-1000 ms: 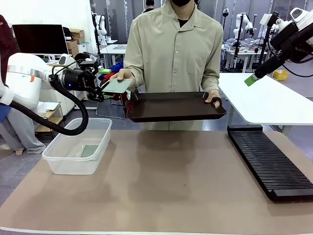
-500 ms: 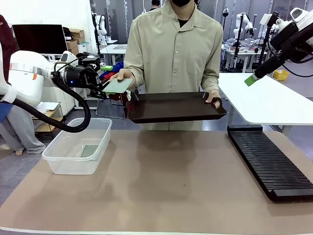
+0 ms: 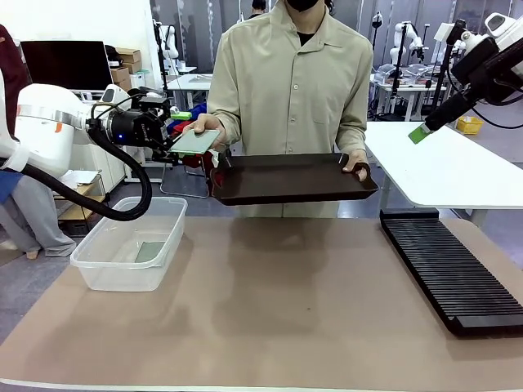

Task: Sort PCBs into racks and boxes based on the side picked up.
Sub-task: Pick up the Blank PCB handed by the Human.

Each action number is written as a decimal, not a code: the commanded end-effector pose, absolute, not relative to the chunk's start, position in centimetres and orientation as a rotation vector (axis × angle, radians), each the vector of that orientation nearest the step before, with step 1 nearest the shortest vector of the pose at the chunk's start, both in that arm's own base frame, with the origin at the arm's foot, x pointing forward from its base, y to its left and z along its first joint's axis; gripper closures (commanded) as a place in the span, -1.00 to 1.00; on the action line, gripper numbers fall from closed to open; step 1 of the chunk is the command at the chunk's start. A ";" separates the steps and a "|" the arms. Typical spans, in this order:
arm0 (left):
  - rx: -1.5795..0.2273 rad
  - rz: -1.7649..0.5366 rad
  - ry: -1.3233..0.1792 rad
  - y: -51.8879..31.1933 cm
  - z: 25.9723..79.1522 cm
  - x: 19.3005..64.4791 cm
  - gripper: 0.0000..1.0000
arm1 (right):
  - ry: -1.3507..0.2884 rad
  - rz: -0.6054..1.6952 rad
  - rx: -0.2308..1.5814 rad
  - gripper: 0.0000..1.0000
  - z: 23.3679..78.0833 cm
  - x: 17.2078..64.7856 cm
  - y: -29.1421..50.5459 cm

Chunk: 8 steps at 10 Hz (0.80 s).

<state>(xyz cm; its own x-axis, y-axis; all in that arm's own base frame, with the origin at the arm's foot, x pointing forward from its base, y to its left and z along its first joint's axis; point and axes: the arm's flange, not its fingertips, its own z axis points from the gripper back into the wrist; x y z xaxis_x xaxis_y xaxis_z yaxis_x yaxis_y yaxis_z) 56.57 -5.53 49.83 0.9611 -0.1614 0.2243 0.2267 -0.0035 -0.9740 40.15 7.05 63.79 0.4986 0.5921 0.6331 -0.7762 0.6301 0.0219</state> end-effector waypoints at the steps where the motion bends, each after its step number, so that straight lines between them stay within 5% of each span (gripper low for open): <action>1: -1.528 -0.302 -0.054 -5.9 49.8 56.6 1.00 | -0.631 0.849 0.342 -1.00 63.7 40.1 7.0; 3: -1.522 -0.297 -0.046 -5.7 49.6 56.4 1.00 | -0.631 0.849 0.342 -1.00 63.7 40.1 7.0; 4: -1.523 -0.297 -0.040 -5.8 49.6 56.3 0.75 | -0.631 0.849 0.342 -1.00 63.7 40.1 7.0; 5: -1.519 -0.301 -0.036 -5.7 49.5 56.3 0.94 | -0.631 0.849 0.342 -1.00 63.7 40.1 7.0; 8: -1.516 -0.301 -0.020 -5.6 49.2 56.2 1.00 | -0.631 0.849 0.342 -1.00 63.7 40.1 7.0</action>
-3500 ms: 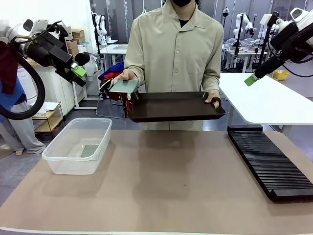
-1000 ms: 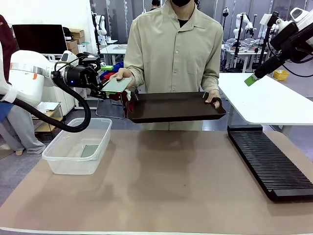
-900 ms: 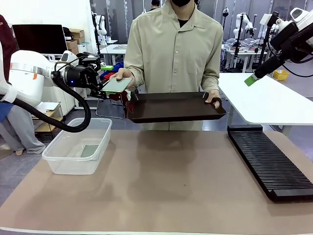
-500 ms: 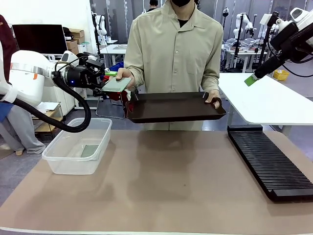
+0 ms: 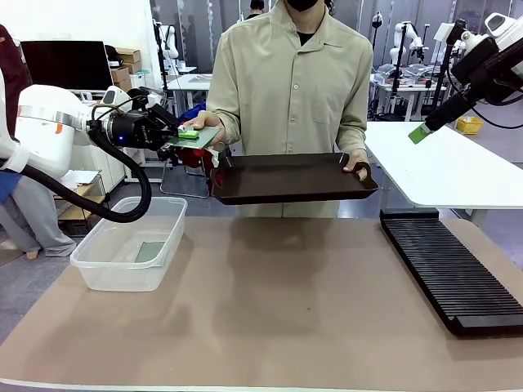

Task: Sort PCBs into racks and boxes based on the side picked up.
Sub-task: Pick up the Blank PCB handed by the Human.

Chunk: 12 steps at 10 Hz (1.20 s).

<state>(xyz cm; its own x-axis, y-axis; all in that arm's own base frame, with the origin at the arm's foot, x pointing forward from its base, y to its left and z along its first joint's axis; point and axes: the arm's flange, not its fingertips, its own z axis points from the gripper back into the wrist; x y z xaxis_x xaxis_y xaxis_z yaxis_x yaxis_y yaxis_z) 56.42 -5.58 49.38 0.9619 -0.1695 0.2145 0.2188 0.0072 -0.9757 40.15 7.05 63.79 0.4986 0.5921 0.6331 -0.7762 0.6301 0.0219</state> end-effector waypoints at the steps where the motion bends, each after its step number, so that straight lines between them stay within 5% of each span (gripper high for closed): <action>1: -1.510 -0.300 -0.017 -5.5 49.1 56.1 1.00 | -0.631 0.849 0.342 -1.00 63.7 40.1 7.0; 8: -1.565 -0.260 -0.117 -5.2 50.5 55.7 1.00 | -0.631 0.849 0.342 -1.00 63.7 40.1 7.0; 12: -1.520 -0.313 -0.044 -5.4 49.8 56.1 1.00 | -0.631 0.849 0.342 -1.00 63.7 40.1 7.0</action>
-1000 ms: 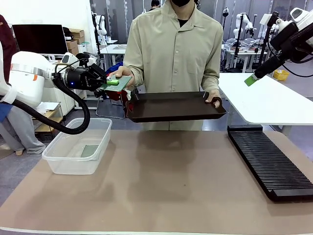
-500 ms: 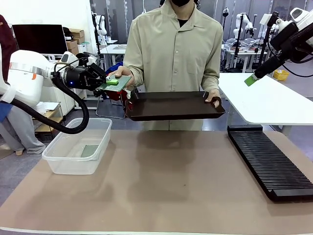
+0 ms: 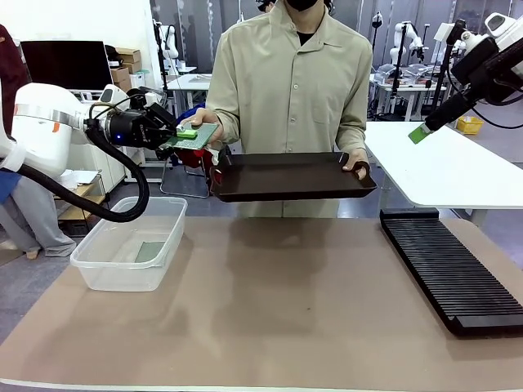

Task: Sort PCBs into racks and boxes based on the side picked up.
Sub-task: If the short side of the Blank PCB is picked up, insert it into the PCB Rack ; if the long side is picked up, place it in the Organizing box.

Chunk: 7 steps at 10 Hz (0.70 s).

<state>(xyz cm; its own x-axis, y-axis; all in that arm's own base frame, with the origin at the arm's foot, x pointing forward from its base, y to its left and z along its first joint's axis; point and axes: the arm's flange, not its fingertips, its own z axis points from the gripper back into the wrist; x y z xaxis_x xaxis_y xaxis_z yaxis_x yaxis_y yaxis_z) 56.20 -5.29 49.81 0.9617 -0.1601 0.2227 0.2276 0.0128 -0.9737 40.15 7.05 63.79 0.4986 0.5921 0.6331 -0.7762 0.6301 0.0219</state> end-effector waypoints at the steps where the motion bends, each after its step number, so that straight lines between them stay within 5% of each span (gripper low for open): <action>1: -1.520 -0.313 -0.044 -5.4 49.8 56.1 1.00 | -0.631 0.849 0.342 -1.00 63.7 40.1 7.0; 7: -1.520 -0.313 -0.044 -5.4 49.8 56.1 1.00 | -0.631 0.849 0.342 -1.00 63.7 40.1 7.0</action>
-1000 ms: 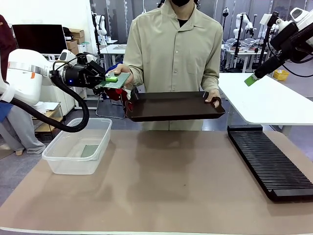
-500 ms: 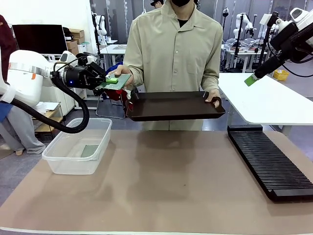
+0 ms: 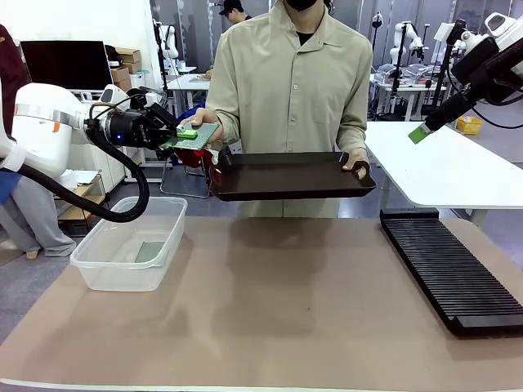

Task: Sort PCBs into racks and boxes based on the side picked up.
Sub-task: If the short side of the Blank PCB is picked up, insert it into the PCB Rack ; if the long side is picked up, place it in the Organizing box.

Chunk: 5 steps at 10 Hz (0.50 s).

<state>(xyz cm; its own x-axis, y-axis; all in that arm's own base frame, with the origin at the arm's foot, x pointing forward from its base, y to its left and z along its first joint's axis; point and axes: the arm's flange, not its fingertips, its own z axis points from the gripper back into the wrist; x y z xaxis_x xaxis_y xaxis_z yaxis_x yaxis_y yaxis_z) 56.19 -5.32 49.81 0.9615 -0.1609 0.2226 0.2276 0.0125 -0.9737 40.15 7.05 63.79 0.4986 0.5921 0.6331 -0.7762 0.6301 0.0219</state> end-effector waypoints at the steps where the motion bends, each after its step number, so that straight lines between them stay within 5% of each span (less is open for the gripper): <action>1: -1.520 -0.313 -0.044 -5.4 49.8 56.1 1.00 | -0.631 0.849 0.342 -1.00 63.7 40.1 7.0; 5: -1.520 -0.313 -0.044 -5.4 49.8 56.1 1.00 | -0.631 0.849 0.342 -1.00 63.7 40.1 7.0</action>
